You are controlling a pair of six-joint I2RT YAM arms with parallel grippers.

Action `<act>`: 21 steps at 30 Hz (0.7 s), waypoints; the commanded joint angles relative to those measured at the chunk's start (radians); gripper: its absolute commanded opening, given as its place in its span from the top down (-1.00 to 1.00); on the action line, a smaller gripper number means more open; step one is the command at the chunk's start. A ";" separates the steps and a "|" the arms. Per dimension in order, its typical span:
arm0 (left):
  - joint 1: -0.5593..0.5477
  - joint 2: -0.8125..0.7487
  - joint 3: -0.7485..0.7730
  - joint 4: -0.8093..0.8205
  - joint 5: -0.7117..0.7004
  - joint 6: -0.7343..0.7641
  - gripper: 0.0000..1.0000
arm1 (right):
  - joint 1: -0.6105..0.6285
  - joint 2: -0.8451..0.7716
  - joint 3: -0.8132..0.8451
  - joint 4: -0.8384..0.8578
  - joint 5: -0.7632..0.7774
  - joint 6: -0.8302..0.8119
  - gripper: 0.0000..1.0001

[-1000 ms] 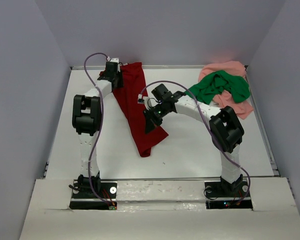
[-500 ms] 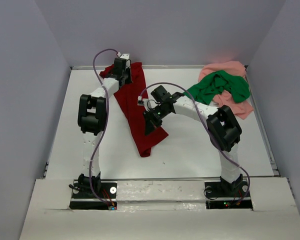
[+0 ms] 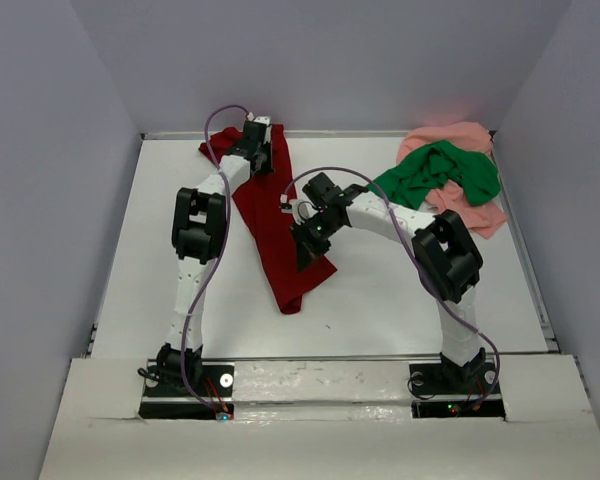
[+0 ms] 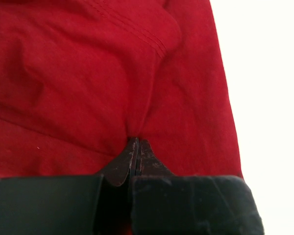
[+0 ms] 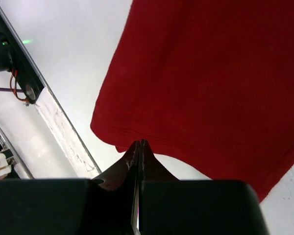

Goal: Fold and stack the t-shirts

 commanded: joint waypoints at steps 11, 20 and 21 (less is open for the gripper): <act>0.036 0.040 0.090 -0.080 -0.006 -0.049 1.00 | -0.052 0.099 0.041 0.010 -0.043 0.093 1.00; 0.044 0.033 0.075 -0.070 0.004 -0.052 1.00 | -0.052 0.291 0.069 0.114 -0.369 0.196 1.00; 0.044 0.031 0.072 -0.068 0.004 -0.052 1.00 | -0.043 0.281 0.060 0.128 -0.346 0.202 1.00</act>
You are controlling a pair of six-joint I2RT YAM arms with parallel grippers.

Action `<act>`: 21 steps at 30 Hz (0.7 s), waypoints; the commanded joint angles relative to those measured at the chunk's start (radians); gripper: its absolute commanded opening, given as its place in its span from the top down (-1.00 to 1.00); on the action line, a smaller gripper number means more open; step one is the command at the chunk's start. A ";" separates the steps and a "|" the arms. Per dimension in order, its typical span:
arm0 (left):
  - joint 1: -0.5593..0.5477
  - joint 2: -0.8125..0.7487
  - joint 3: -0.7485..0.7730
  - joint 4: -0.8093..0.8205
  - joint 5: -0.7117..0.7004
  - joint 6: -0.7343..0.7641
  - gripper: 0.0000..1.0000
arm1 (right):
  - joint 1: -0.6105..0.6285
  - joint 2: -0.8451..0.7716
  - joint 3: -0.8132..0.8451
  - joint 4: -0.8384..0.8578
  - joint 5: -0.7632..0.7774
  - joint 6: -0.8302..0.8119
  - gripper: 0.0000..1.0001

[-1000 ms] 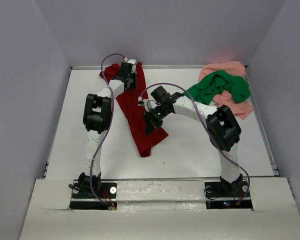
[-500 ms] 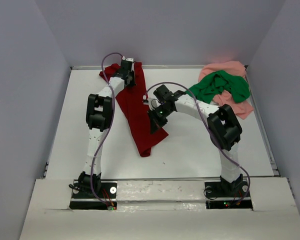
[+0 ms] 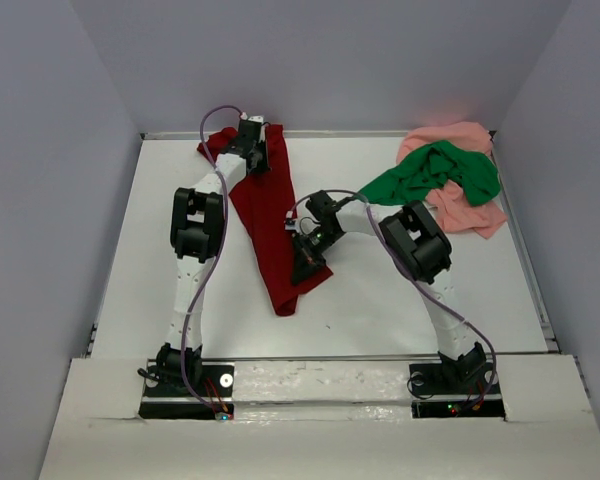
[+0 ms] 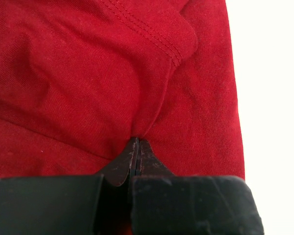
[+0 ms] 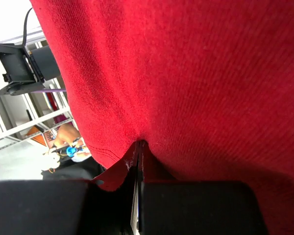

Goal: Fold and stack the t-shirts

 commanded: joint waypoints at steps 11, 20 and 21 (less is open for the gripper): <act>0.010 -0.021 -0.004 0.002 0.051 0.002 1.00 | 0.199 -0.142 0.014 0.175 0.207 0.063 1.00; -0.133 0.044 0.045 0.011 0.027 0.031 1.00 | 0.356 -0.079 0.258 0.173 0.241 0.112 1.00; -0.143 0.053 0.050 0.010 0.025 0.029 1.00 | 0.368 -0.093 0.279 0.172 0.249 0.100 1.00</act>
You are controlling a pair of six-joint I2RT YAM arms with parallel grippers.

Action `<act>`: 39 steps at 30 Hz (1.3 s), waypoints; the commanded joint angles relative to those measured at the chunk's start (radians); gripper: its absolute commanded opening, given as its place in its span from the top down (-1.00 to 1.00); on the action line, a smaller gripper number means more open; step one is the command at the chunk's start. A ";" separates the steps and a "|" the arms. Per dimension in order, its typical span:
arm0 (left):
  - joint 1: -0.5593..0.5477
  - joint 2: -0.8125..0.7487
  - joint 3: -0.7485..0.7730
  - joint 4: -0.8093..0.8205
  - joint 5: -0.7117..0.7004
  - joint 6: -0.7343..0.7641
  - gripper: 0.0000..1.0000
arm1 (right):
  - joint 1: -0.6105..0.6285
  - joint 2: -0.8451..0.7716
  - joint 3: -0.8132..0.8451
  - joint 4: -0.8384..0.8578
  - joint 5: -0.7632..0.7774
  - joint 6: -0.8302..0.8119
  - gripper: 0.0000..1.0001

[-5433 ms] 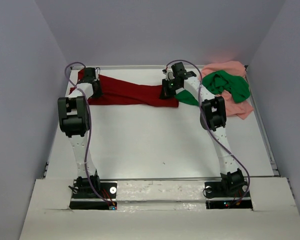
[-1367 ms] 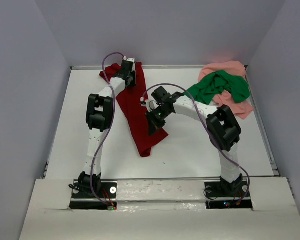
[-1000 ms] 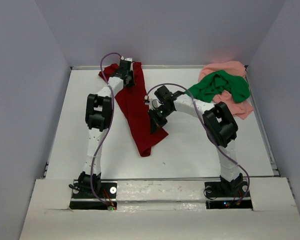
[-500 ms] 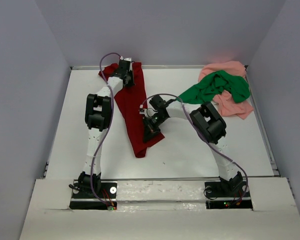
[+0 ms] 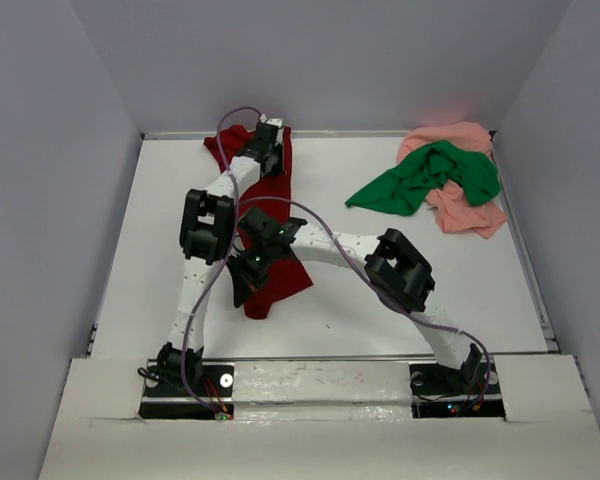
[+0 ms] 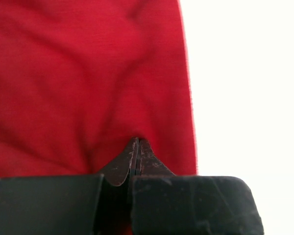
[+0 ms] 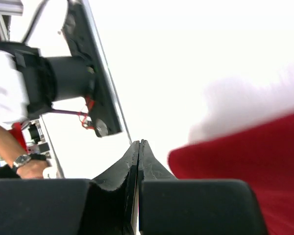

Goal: Fold and stack the t-shirts

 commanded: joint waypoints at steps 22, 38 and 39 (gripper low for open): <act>0.013 -0.756 -0.484 0.169 -0.076 0.177 -0.87 | -0.207 -0.504 -0.306 0.112 0.278 -0.274 -0.25; 0.116 -0.999 -0.808 0.082 0.065 0.221 -0.87 | -0.365 -0.501 -0.392 0.015 0.219 -0.227 -0.19; 0.114 -0.999 -0.810 0.073 0.073 0.221 -0.87 | -0.375 -0.501 -0.403 0.015 0.211 -0.227 -0.20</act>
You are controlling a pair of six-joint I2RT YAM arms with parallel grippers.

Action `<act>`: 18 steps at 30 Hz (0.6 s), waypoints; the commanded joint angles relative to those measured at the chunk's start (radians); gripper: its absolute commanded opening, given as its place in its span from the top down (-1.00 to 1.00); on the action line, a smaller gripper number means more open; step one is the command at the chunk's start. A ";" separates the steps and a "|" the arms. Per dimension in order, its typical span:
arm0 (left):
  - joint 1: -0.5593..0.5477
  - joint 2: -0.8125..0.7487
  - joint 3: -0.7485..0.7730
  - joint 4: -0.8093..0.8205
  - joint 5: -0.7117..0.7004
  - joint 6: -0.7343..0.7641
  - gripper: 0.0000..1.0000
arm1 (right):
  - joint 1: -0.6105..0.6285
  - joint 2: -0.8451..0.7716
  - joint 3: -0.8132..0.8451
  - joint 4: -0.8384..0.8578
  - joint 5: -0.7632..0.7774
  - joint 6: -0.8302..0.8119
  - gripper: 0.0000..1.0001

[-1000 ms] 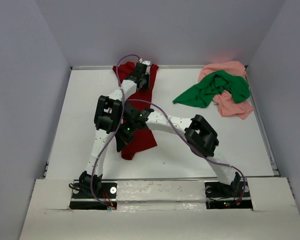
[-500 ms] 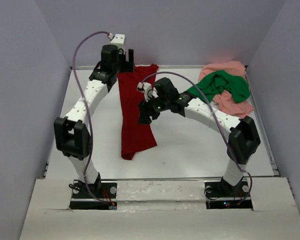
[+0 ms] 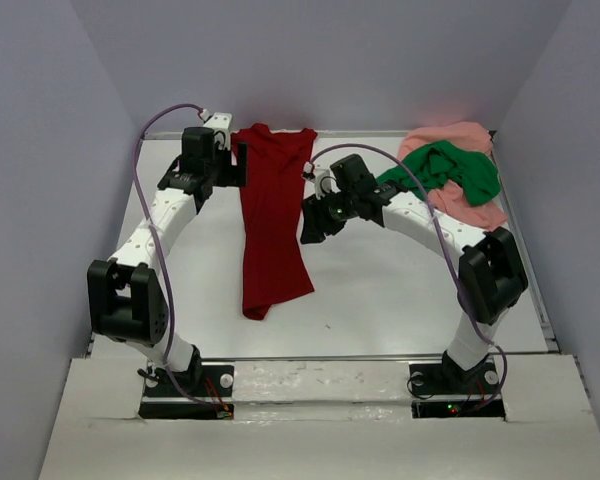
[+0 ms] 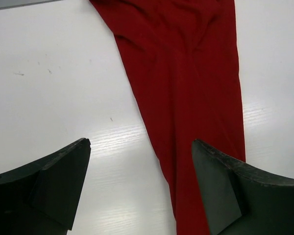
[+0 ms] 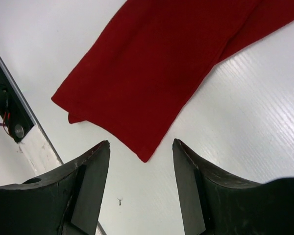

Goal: Fold and stack the t-shirts

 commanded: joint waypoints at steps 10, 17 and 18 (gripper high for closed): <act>0.017 0.018 -0.027 -0.036 0.145 0.010 -0.87 | -0.125 0.173 -0.100 -0.007 -0.284 0.083 -0.24; 0.017 0.024 -0.035 -0.027 0.150 0.003 -0.88 | -0.125 0.268 -0.090 0.008 -0.386 0.109 -0.23; 0.017 0.025 -0.035 -0.026 0.151 0.002 -0.87 | -0.125 0.270 -0.093 0.016 -0.405 0.120 -0.22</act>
